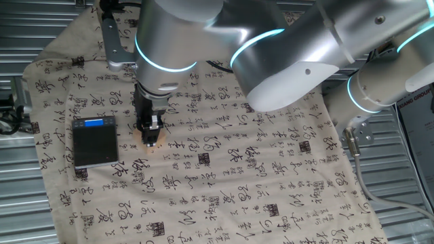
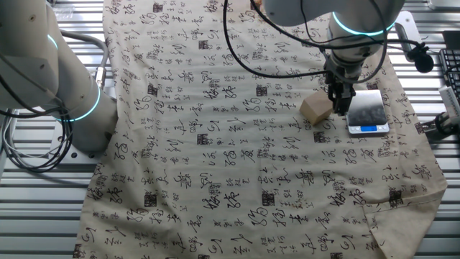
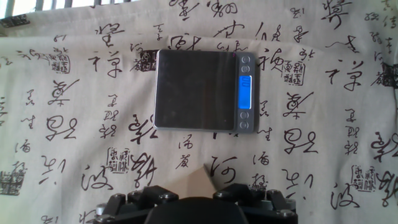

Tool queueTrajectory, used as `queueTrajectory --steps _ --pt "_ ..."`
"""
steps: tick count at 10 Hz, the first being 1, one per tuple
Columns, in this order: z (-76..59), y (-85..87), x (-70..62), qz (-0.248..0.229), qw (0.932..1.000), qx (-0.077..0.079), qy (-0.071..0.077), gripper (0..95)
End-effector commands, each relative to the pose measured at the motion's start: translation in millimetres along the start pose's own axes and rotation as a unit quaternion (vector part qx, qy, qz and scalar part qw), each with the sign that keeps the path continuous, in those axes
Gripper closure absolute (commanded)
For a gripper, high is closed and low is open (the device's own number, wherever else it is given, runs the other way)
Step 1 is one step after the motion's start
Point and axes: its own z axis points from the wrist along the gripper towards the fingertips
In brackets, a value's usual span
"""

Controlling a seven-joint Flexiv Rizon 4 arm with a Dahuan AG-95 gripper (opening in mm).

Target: Remove the object from the scale

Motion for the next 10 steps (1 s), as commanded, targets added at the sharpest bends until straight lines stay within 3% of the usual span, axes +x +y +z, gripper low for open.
queueTrajectory --steps 1,10 --pt "-2.8 1.0 -0.5 -0.011 0.9999 0.002 0.003 38.0" --pt "-6.2 2.1 -0.5 -0.021 0.9997 -0.003 0.011 38.0"
